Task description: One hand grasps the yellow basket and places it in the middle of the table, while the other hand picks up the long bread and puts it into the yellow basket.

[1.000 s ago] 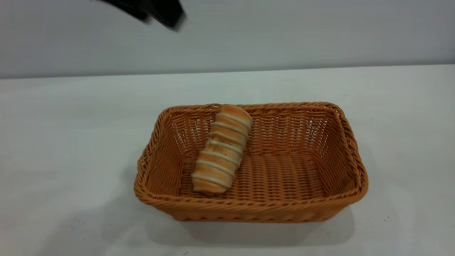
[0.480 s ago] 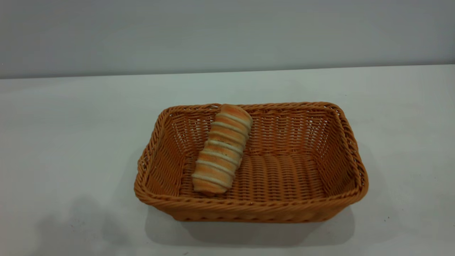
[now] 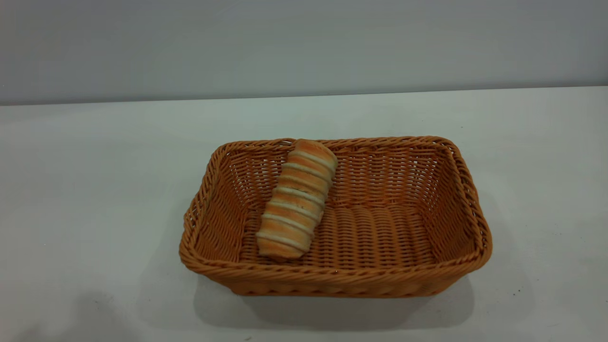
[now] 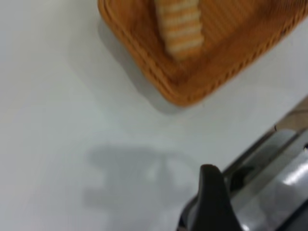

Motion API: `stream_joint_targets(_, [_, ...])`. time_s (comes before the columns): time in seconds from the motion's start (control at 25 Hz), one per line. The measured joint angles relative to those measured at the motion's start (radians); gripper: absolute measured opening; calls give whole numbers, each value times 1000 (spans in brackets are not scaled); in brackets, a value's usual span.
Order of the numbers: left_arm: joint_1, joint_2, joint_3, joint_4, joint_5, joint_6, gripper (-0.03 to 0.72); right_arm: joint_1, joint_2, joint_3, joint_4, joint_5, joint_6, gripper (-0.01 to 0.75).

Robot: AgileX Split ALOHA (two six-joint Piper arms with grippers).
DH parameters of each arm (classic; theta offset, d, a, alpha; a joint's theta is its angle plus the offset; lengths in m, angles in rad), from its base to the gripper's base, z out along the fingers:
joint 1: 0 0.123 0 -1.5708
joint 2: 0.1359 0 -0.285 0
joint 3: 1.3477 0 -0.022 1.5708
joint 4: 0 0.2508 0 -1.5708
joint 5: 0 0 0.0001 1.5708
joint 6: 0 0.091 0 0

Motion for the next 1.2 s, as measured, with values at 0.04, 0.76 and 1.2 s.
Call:
stream_joint_targets(0.04, [0, -22, 29, 1, 0, -5, 545, 0, 0, 1, 0, 5, 1, 525])
stream_joint_targets(0.76, [0, -735, 426, 77, 71, -138, 545, 0, 0, 5, 16, 14, 4, 525])
stream_joint_targets(1.2, [0, -941, 519, 250, 90, -324, 545, 0, 0, 5, 21, 14, 4, 525])
